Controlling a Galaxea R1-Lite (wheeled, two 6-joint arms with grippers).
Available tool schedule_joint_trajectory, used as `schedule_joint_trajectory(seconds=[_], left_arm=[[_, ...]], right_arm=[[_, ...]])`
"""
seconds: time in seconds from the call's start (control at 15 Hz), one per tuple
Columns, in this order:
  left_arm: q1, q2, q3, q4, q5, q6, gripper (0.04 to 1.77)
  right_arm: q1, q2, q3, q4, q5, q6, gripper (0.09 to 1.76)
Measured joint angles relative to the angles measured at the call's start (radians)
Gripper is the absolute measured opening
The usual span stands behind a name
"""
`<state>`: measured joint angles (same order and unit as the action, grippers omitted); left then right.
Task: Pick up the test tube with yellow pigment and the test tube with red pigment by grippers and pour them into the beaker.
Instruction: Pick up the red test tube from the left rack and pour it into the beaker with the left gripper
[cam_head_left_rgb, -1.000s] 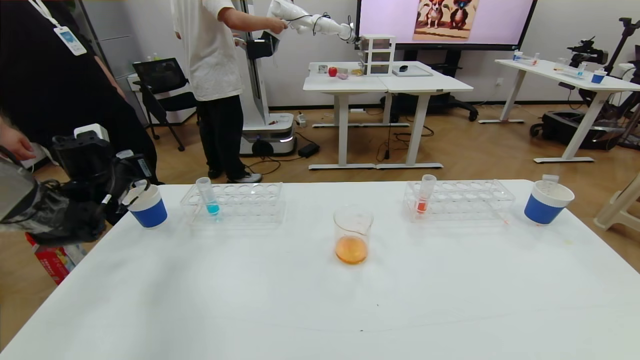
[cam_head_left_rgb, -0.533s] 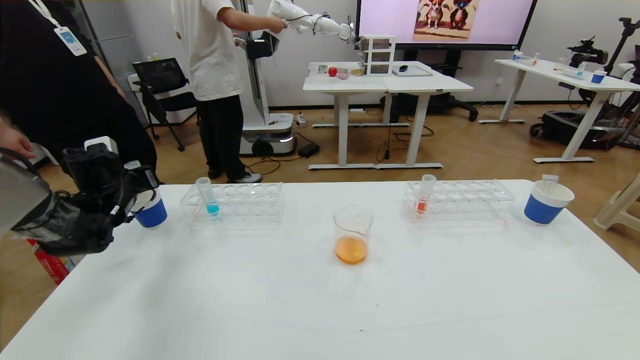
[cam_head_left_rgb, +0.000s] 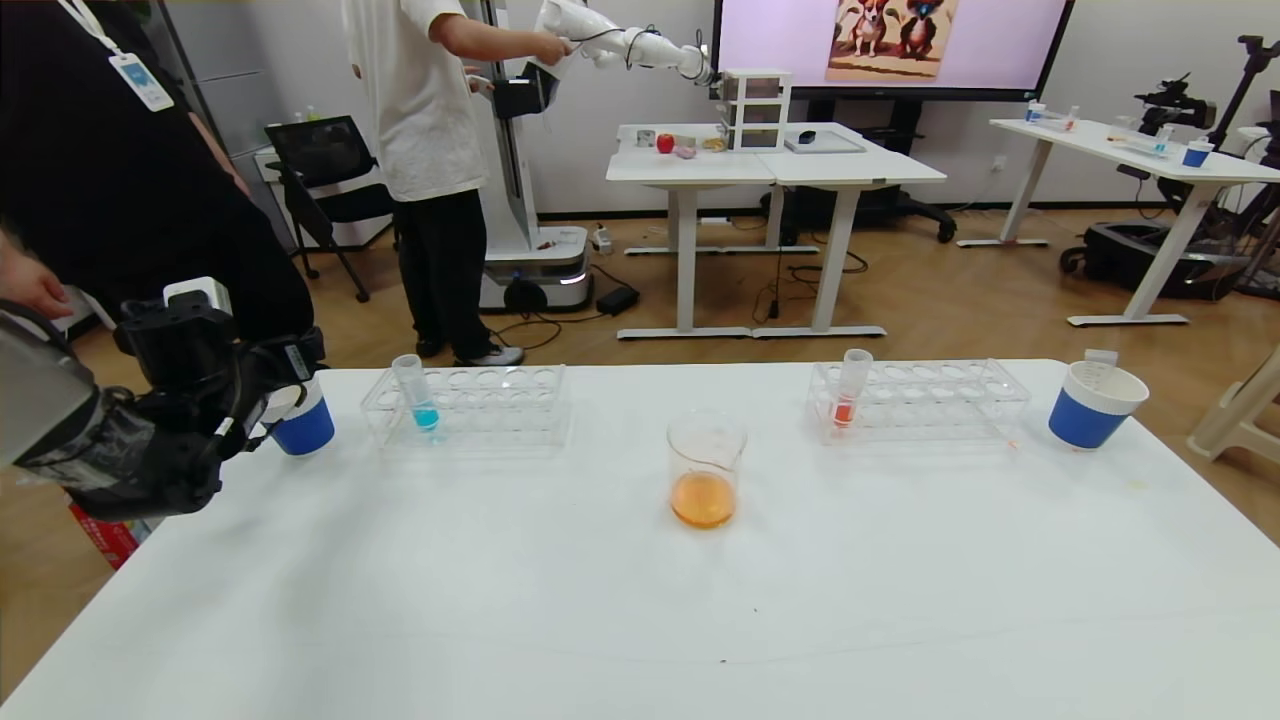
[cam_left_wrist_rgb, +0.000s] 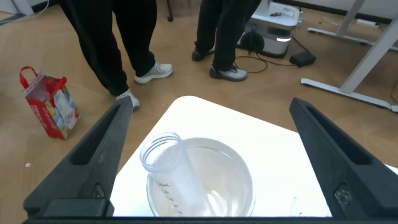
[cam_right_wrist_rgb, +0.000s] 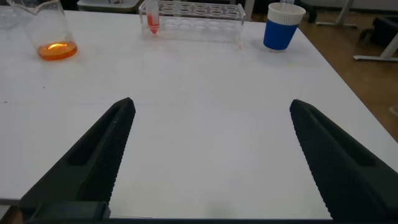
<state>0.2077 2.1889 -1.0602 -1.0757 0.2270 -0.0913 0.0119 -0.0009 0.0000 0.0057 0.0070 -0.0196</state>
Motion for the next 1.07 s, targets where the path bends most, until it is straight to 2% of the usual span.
schedule_joint_trajectory(seconds=[0.27, 0.6, 0.8, 1.07], left_arm=[[-0.047, -0.056, -0.045, 0.038, 0.002, 0.011, 1.75], [-0.209, -0.141, -0.115, 0.152, 0.003, 0.021, 1.75], [-0.311, -0.164, -0.133, 0.161, 0.054, 0.062, 1.75], [-0.366, -0.217, -0.137, 0.161, 0.066, 0.115, 1.75]], right_arm=[[0.000, 0.000, 0.000, 0.000, 0.000, 0.000, 1.74], [0.000, 0.000, 0.000, 0.000, 0.000, 0.000, 1.74], [0.000, 0.000, 0.000, 0.000, 0.000, 0.000, 1.74], [0.000, 0.000, 0.000, 0.000, 0.000, 0.000, 1.74]])
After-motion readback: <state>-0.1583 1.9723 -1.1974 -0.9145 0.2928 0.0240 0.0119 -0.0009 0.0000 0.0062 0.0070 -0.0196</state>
